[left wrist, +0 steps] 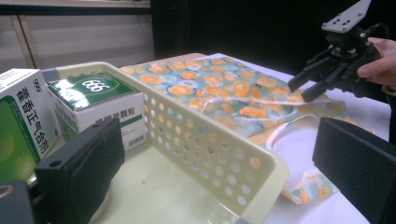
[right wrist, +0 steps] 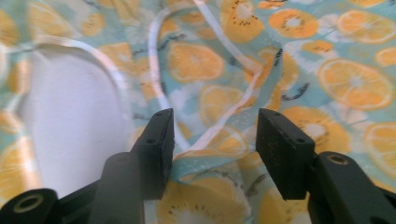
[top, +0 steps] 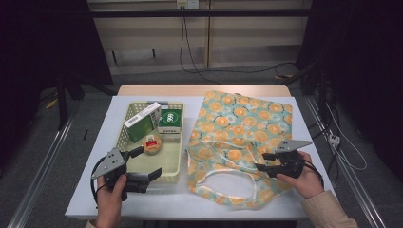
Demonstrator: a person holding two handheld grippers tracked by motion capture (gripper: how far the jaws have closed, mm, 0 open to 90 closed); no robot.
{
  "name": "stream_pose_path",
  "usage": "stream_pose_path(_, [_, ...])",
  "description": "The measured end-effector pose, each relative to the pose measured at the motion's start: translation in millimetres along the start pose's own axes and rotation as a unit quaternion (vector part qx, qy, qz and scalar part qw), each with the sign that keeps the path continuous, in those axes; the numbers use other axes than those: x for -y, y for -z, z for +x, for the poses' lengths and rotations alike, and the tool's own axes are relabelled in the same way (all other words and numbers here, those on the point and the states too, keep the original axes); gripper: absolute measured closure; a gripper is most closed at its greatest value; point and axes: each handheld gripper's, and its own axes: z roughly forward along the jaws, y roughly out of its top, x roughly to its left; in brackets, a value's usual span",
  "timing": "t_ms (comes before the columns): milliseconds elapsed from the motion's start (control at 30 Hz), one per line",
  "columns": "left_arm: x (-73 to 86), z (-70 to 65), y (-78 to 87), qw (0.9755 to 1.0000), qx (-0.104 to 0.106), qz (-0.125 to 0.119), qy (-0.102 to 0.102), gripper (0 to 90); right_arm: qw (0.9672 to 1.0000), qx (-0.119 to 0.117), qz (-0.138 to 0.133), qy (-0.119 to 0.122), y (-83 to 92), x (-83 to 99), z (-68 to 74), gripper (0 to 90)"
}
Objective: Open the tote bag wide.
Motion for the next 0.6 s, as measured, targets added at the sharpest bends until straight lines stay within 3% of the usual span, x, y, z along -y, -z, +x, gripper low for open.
stream_pose_path(200, [1.0,-0.7,-2.8,1.0000,0.003,0.003,0.001,2.0,0.9994,0.005,0.029,0.017,-7.8,14.3,6.5,44.0])
stream_pose_path(267, [0.7,-0.9,-2.9,1.0000,0.003,0.003,0.001,2.0,0.9993,0.001,0.033,0.019,-11.6,17.1,3.8,60.0])
stream_pose_path(367, [-0.2,-0.5,-2.5,1.0000,0.002,0.003,-0.002,2.0,0.9999,0.007,0.014,0.002,-8.7,15.1,-3.4,85.0])
stream_pose_path(433, [0.0,-0.4,-2.6,1.0000,0.002,0.003,-0.001,2.0,1.0000,-0.003,0.002,-0.006,-4.7,9.9,-10.6,86.1])
stream_pose_path(500, [0.2,-0.6,-2.7,1.0000,0.002,0.004,0.000,2.0,0.9998,0.005,-0.013,-0.016,0.4,4.3,-20.1,86.5])
stream_pose_path(600, [0.5,-0.5,-3.4,1.0000,0.002,0.005,-0.001,2.0,0.9982,0.005,-0.037,-0.046,5.1,-2.3,-36.8,86.4])
